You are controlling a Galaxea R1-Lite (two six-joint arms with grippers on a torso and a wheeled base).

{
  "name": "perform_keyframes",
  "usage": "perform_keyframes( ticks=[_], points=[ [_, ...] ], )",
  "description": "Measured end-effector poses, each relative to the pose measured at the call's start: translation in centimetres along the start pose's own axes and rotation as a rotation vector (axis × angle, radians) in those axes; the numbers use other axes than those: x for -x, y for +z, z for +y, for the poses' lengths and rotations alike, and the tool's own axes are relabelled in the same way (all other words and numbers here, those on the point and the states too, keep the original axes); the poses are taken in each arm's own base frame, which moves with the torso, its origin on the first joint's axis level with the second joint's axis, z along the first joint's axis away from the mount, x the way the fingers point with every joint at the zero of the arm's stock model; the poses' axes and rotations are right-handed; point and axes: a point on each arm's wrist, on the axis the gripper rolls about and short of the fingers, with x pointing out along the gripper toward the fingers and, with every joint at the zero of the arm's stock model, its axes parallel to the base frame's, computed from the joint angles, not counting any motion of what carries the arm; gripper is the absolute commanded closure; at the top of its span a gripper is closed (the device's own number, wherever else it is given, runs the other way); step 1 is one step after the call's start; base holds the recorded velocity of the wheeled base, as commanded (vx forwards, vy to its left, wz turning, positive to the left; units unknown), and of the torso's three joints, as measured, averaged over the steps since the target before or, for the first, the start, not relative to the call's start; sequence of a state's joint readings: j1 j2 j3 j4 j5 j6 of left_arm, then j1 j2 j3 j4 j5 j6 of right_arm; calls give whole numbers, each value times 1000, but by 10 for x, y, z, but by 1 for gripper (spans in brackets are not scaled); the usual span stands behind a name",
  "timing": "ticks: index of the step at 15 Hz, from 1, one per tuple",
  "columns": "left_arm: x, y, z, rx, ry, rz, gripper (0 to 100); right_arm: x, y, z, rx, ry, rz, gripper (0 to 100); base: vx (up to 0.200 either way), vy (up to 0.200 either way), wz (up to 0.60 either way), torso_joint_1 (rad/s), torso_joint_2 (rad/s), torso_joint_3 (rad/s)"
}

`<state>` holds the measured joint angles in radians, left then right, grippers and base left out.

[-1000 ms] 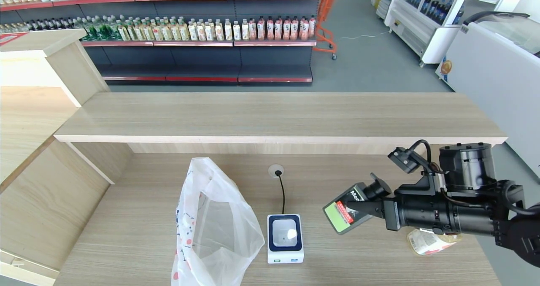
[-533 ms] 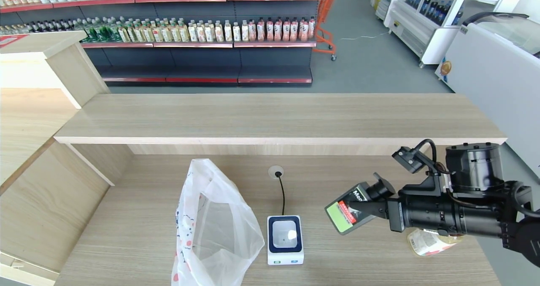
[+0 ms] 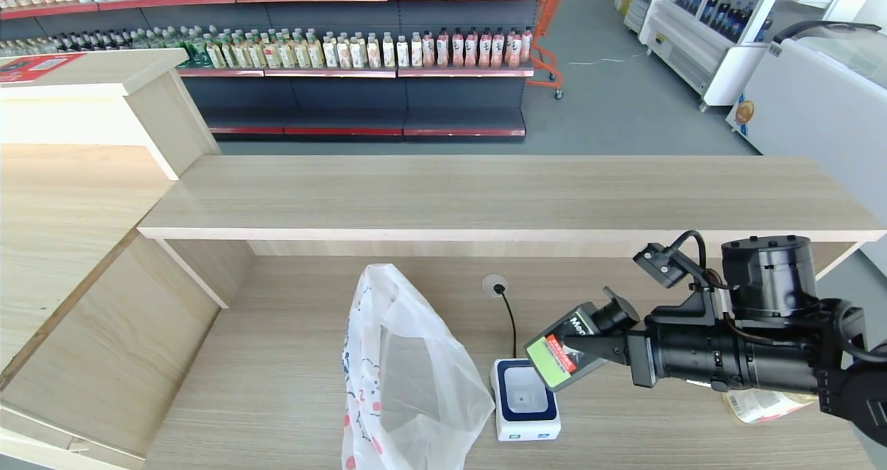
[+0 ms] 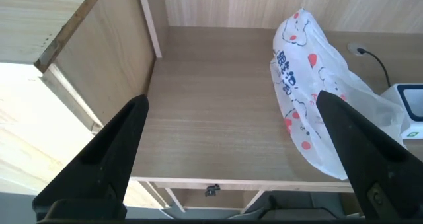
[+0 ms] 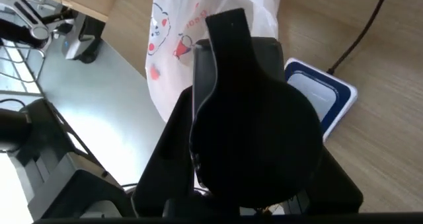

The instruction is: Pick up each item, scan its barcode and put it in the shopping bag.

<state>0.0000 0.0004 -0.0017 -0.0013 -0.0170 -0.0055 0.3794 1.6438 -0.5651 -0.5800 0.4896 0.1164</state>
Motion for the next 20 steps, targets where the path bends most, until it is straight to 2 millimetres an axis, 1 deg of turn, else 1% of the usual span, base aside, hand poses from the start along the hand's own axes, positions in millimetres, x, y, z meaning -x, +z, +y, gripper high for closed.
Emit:
perform_keyframes(
  ticks=[3,5,6,8,10,12,14,17,18,20],
  points=[
    [0,0,0,0,0,0,0,-15,-2,5,53,0,27,100,0,0,0,0,0,0],
    [0,0,0,-1,1,0,0,-35,-2,5,75,-4,38,100,0,0,0,0,0,0],
    [0,0,0,0,-1,0,0,-45,1,3,74,2,20,100,0,0,0,0,0,0],
    [0,0,0,0,0,0,0,-64,-5,-3,64,5,29,100,0,0,0,0,0,0],
    [0,0,0,0,0,0,0,-84,-12,-11,109,9,48,100,0,0,0,0,0,0],
    [0,0,0,0,0,0,0,-108,-19,-16,198,21,73,100,0,0,0,0,0,0],
    [0,0,0,0,0,0,0,-139,-24,-11,324,63,86,100,0,0,0,0,0,0],
    [0,0,0,0,0,0,0,-177,-36,-2,520,118,100,100,0,0,0,0,0,0],
    [0,0,0,0,0,0,0,-188,-39,4,559,141,98,100,0,0,0,0,0,0],
    [0,0,0,0,0,0,0,-205,-45,6,617,160,99,100,0,0,0,0,0,0]
  ],
)
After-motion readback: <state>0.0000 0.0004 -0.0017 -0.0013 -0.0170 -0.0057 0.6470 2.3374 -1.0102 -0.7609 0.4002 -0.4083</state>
